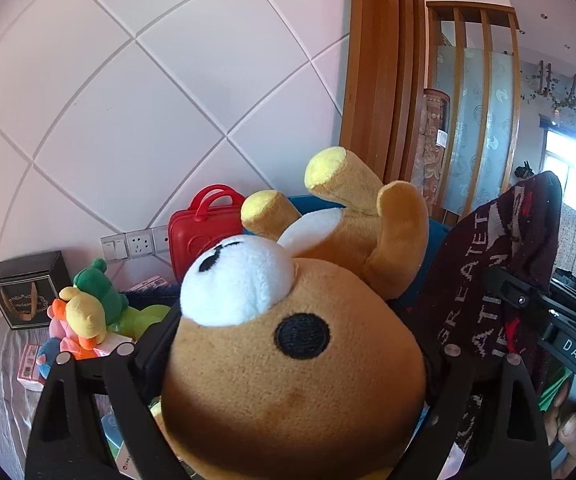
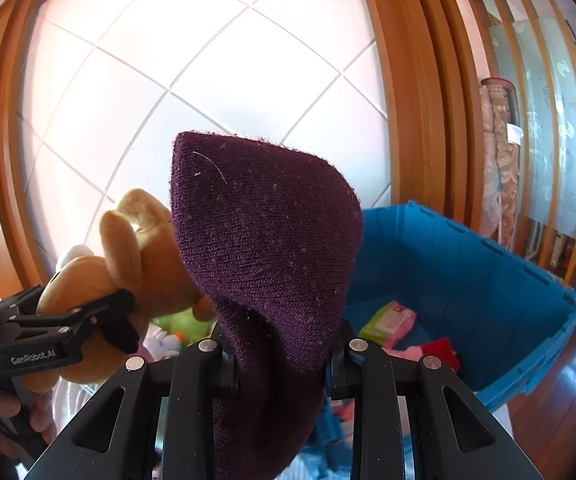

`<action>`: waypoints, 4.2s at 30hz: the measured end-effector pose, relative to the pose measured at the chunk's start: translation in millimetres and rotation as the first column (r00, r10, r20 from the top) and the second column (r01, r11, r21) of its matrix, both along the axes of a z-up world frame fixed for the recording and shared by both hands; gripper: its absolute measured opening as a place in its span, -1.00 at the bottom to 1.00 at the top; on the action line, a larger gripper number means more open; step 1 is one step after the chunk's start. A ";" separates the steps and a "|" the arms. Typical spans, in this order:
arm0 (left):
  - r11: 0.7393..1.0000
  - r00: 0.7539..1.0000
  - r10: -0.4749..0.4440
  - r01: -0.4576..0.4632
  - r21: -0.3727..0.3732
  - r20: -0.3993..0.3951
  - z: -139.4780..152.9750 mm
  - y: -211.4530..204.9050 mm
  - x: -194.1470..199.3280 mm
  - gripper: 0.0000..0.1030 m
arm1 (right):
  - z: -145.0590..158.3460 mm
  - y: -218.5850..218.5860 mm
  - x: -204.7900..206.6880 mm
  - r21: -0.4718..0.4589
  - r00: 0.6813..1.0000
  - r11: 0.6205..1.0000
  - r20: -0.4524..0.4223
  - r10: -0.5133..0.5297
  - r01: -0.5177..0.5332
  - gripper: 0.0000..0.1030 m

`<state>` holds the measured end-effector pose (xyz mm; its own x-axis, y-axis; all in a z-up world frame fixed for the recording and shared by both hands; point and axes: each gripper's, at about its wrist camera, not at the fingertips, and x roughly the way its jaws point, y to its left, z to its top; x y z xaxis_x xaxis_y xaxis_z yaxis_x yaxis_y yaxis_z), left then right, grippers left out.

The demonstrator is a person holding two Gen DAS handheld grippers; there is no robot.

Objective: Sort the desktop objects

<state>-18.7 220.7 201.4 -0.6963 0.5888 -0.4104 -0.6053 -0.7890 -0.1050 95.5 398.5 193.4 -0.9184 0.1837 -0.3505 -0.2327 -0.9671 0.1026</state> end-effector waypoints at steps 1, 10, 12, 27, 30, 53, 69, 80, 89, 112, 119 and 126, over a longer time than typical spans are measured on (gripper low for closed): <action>1.000 1.000 -0.010 0.010 0.014 0.002 4.3 2.9 -0.1 0.80 | 4.1 2.4 -0.6 0.000 1.000 1.000 -0.009 -0.002 0.002 -0.47; 0.996 0.996 -0.072 0.075 0.049 -0.052 70.4 55.1 -7.0 0.80 | 60.4 41.2 -6.3 0.035 0.995 0.997 -0.078 -0.061 0.064 -0.47; 0.995 0.995 -0.087 0.089 0.036 -0.047 70.1 71.4 -8.8 0.80 | 66.8 53.4 -10.7 0.042 0.994 0.996 -0.079 -0.079 0.082 -0.47; 0.992 0.992 -0.122 0.121 -0.043 -0.024 44.4 185.4 -18.8 0.85 | 43.1 163.9 -38.5 0.036 0.971 0.972 0.044 -0.234 0.233 0.01; 0.992 0.992 -0.108 0.104 -0.070 -0.062 42.7 194.2 -19.6 1.00 | 31.2 181.8 -47.1 0.065 0.940 0.943 0.086 -0.331 0.326 1.00; 0.989 0.987 0.124 -0.131 -0.068 -0.099 0.6 2.6 -28.2 1.00 | 5.0 43.0 -62.2 0.141 0.988 0.980 0.032 -0.148 0.142 1.00; 0.857 0.879 0.477 -0.464 -0.225 0.005 -185.4 -235.3 35.1 1.00 | -192.9 -128.7 -74.1 0.084 0.960 0.982 0.243 0.142 -0.167 1.00; 0.841 0.867 0.490 -0.444 -0.308 0.090 -272.7 -268.8 61.7 1.00 | -252.4 -203.7 -105.6 0.106 0.898 0.931 0.324 0.299 -0.348 1.00; 0.859 0.883 0.455 -0.403 -0.314 0.112 -301.9 -249.5 53.0 1.00 | -291.8 -242.4 -131.6 0.198 0.863 0.885 0.387 0.324 -0.421 1.00; 0.807 0.814 0.561 -0.499 -0.316 0.149 -328.3 -215.6 -7.0 1.00 | -319.9 -248.4 -192.8 0.138 0.827 0.909 0.484 0.285 -0.394 1.00; 0.800 0.803 0.575 -0.511 -0.315 0.157 -332.3 -217.6 -20.9 1.00 | -322.3 -245.6 -216.1 0.046 0.769 0.886 0.518 0.374 -0.461 1.00; 0.812 0.812 0.559 -0.495 -0.311 0.167 -331.5 -218.2 -27.6 0.61 | -321.7 -238.5 -212.8 -0.052 0.758 0.888 0.500 0.420 -0.458 0.76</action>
<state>-46.3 2.6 -130.1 -0.7298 0.0191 -0.6834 -0.0690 -0.9966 0.0459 -117.2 160.1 -128.2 -0.6168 -0.1562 -0.7715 0.2187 -0.9755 0.0227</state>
